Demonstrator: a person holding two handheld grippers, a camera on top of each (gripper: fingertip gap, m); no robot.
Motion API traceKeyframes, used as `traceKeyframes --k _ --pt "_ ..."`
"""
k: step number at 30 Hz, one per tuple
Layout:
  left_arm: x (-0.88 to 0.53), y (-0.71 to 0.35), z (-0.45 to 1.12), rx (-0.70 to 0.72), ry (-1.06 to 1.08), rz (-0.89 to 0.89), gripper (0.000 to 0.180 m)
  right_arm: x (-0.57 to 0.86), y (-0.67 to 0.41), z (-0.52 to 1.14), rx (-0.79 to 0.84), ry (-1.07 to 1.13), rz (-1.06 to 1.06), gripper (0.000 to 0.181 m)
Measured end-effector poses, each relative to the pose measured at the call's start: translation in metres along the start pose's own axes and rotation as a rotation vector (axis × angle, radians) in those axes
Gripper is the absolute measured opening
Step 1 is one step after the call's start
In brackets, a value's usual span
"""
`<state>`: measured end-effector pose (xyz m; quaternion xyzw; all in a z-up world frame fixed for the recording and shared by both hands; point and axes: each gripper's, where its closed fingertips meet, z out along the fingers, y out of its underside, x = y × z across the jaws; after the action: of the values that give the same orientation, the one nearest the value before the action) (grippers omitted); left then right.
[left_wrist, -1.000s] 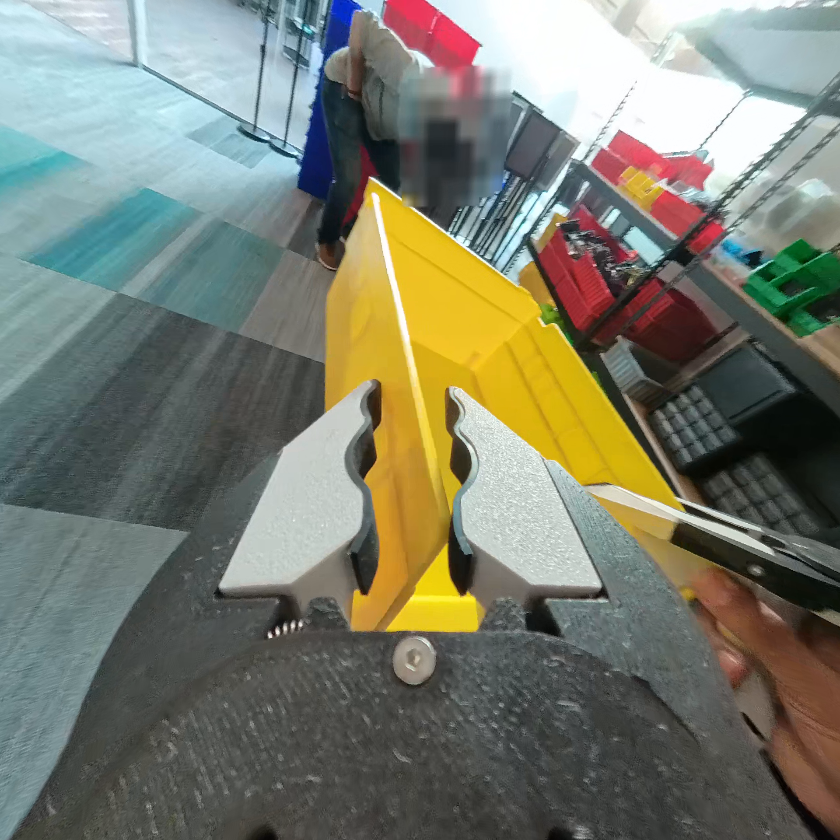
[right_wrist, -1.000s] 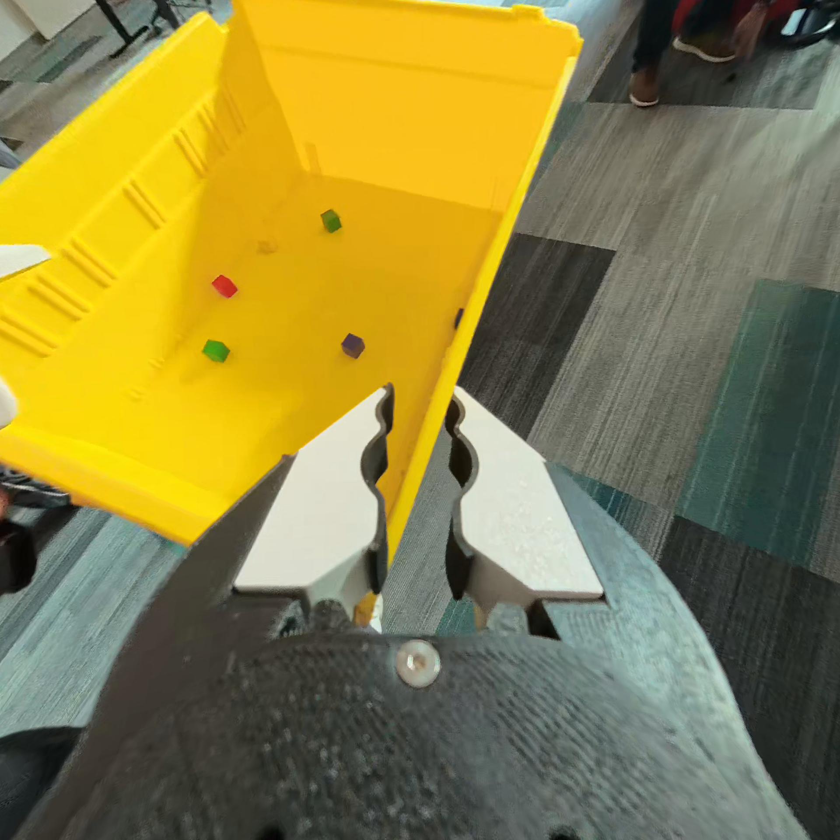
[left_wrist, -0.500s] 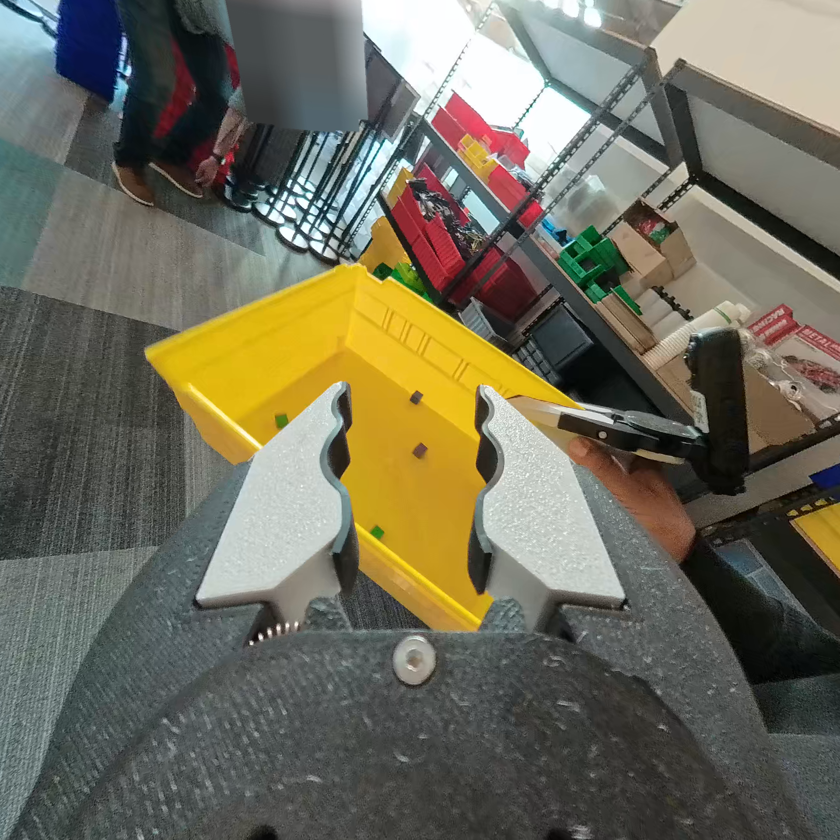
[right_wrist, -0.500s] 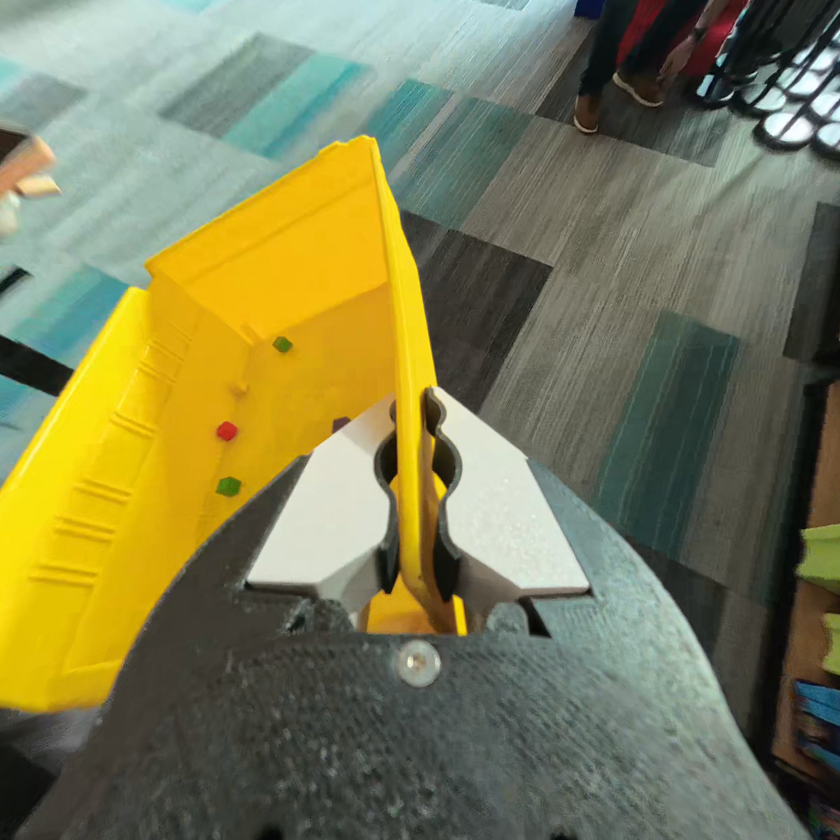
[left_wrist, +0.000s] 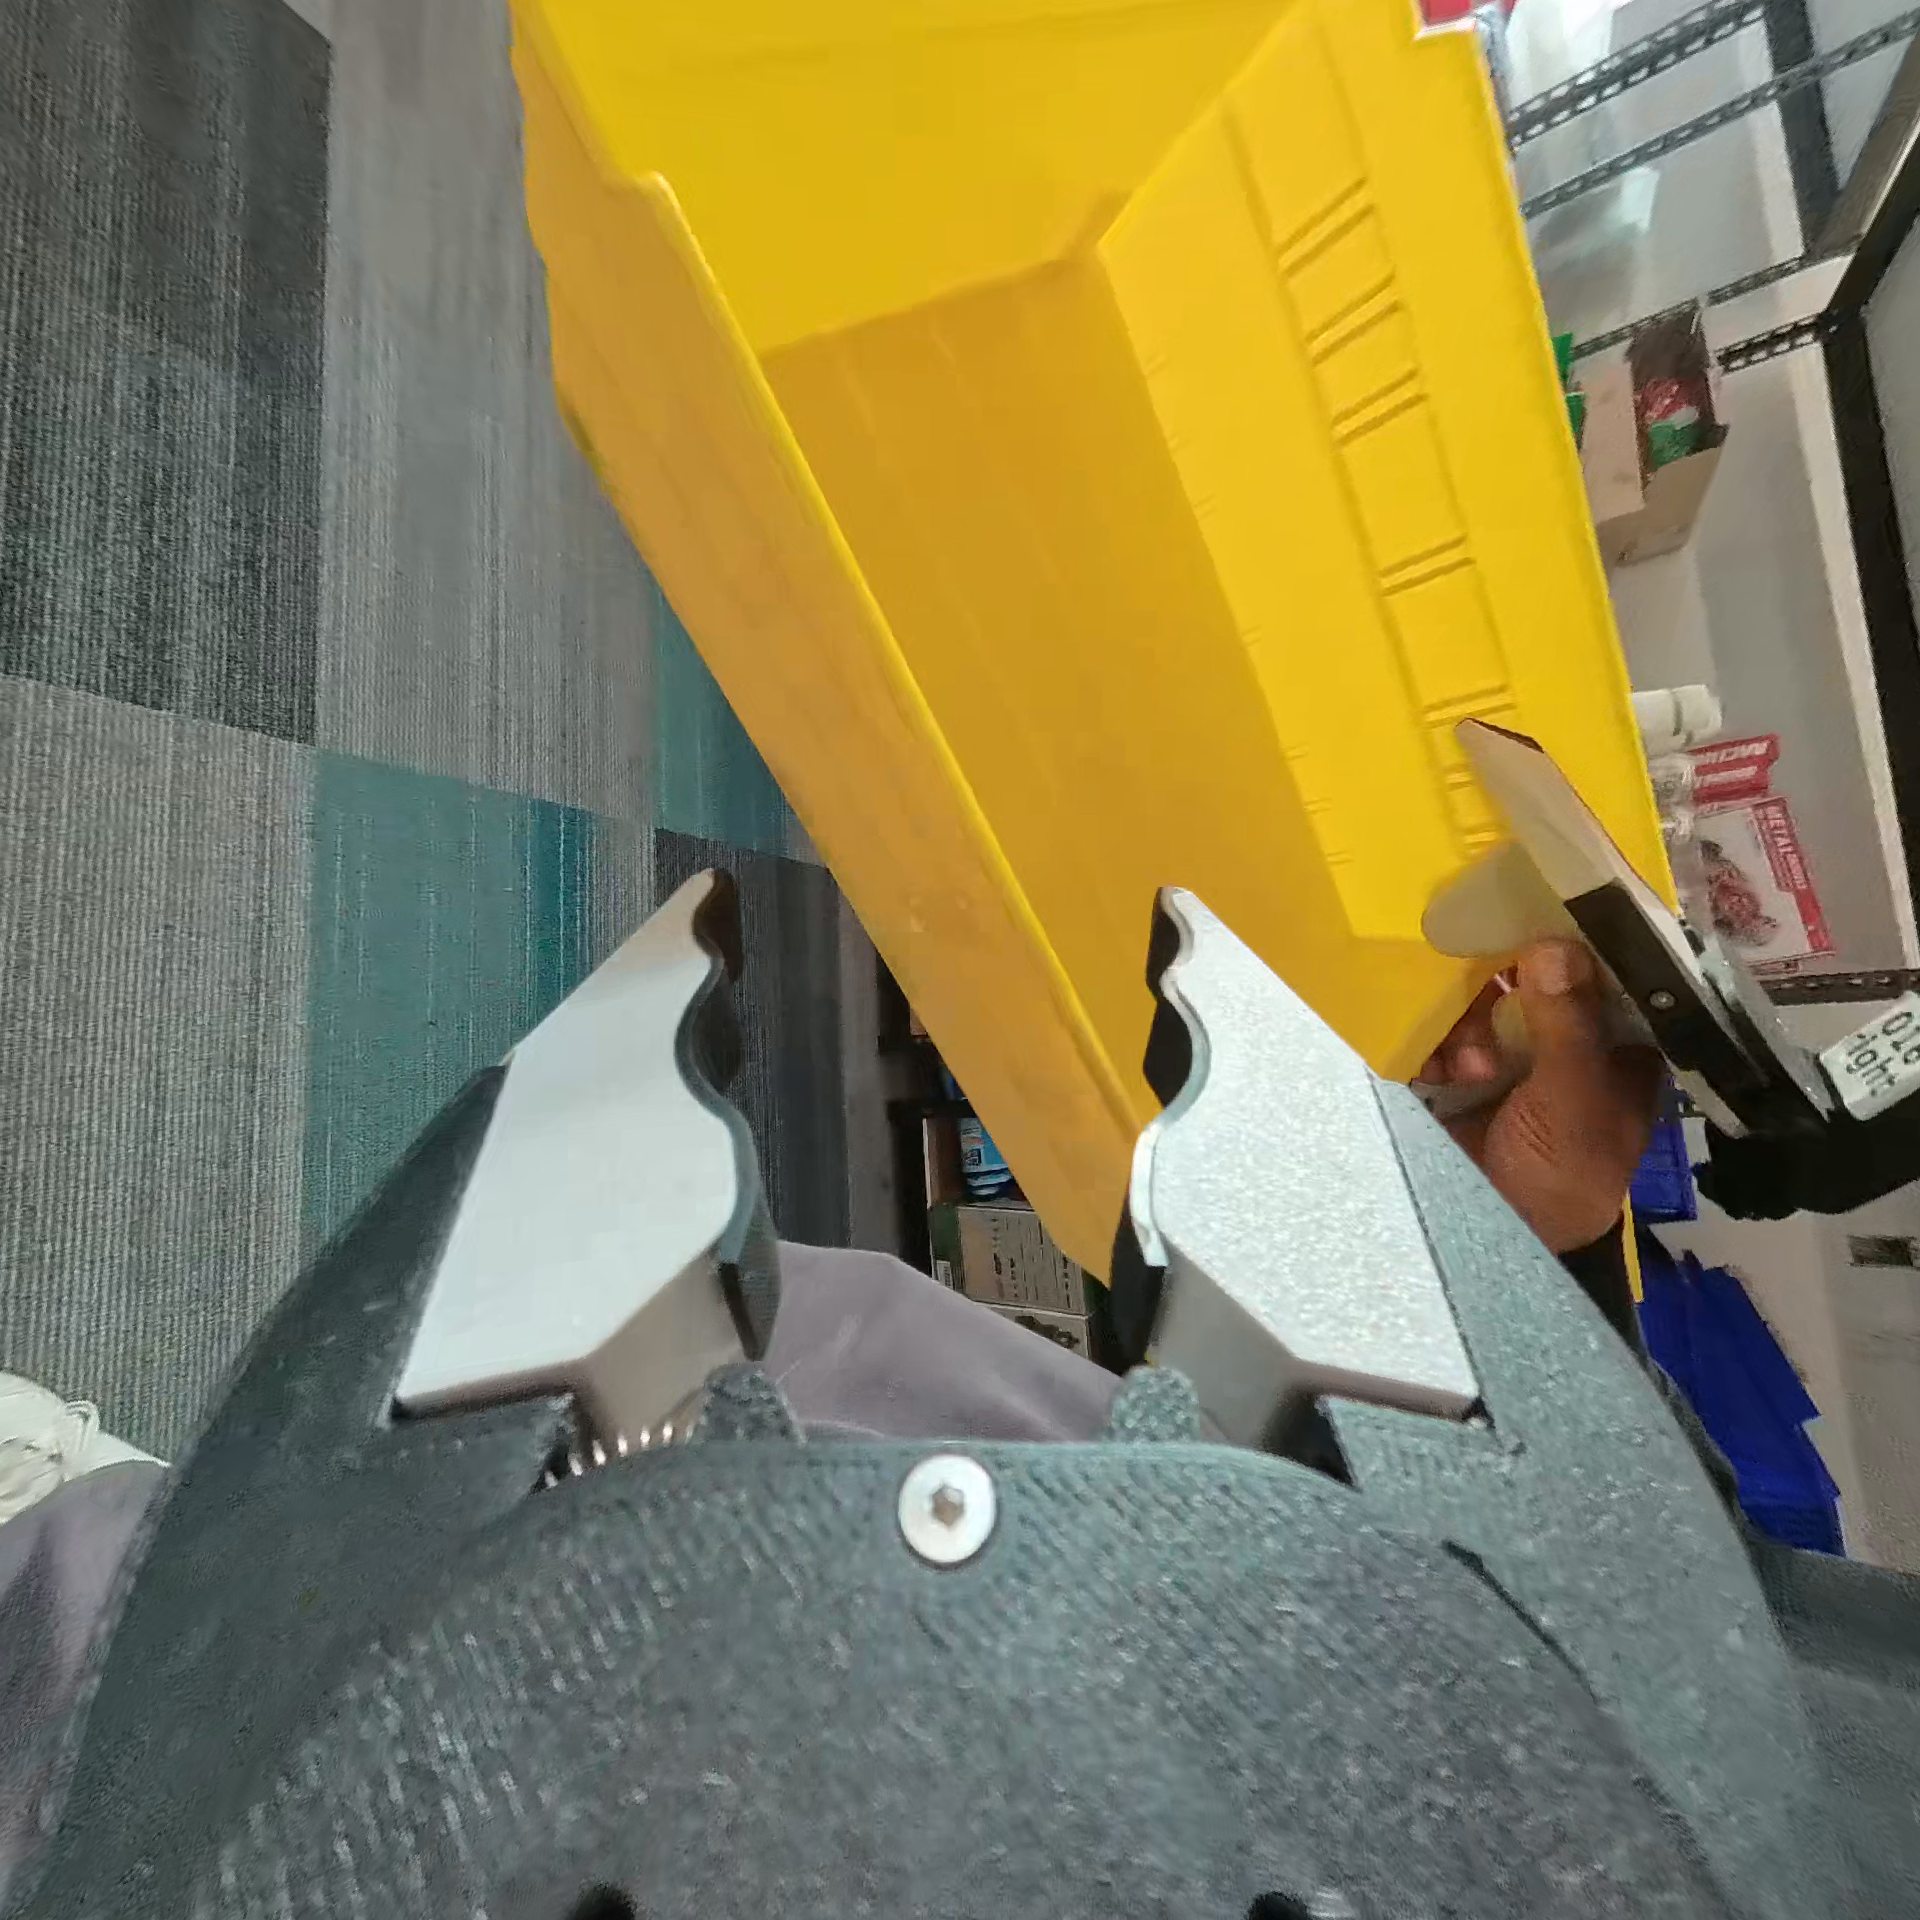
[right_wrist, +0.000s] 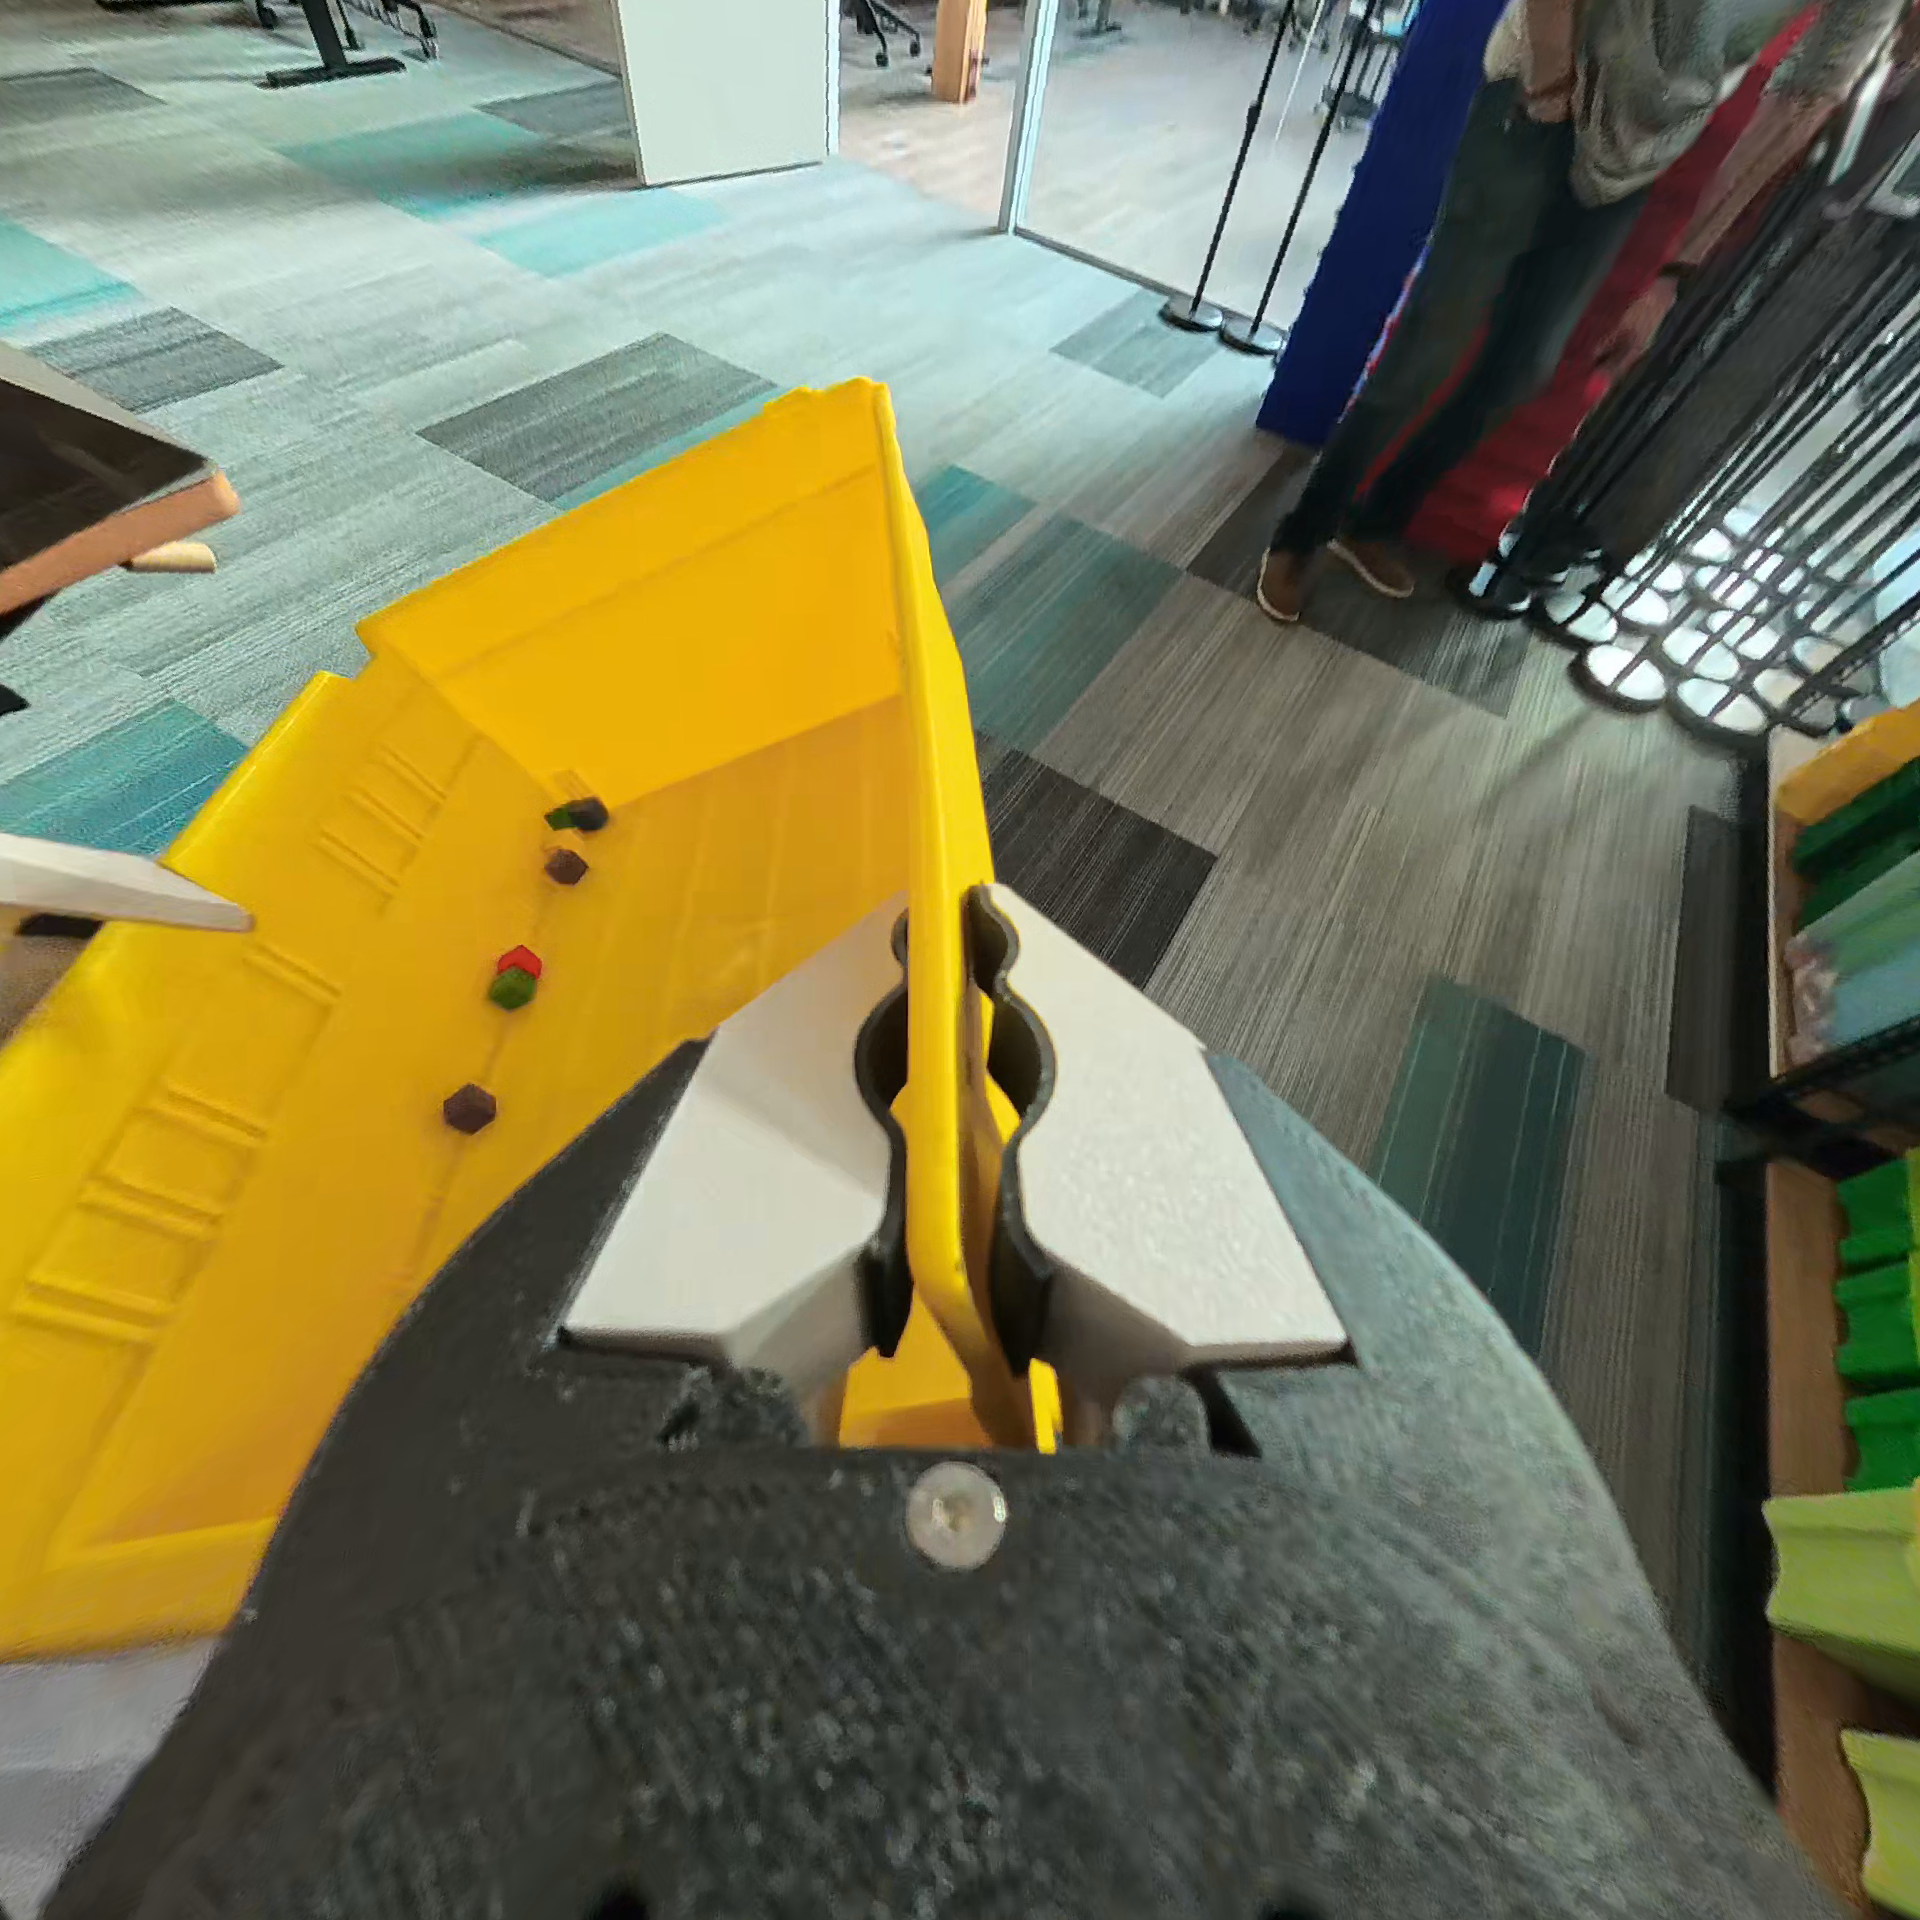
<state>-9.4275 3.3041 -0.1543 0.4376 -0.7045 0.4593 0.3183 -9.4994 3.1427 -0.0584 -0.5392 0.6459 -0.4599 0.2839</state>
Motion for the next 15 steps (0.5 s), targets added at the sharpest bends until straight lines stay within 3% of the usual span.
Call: traceKeyframes --k 2,5,15 --pt "-0.002 -0.006 0.009 -0.018 0.014 0.01 0.044 -0.009 -0.01 0.007 0.037 -0.006 -0.048 0.004" --pt "-0.011 -0.027 0.015 0.028 -0.035 0.032 0.015 -0.009 -0.02 0.021 0.083 -0.003 -0.113 0.004" --pt "-0.024 -0.111 0.067 0.15 -0.221 0.096 0.012 0.04 -0.028 0.13 0.156 -0.179 -0.04 0.008"
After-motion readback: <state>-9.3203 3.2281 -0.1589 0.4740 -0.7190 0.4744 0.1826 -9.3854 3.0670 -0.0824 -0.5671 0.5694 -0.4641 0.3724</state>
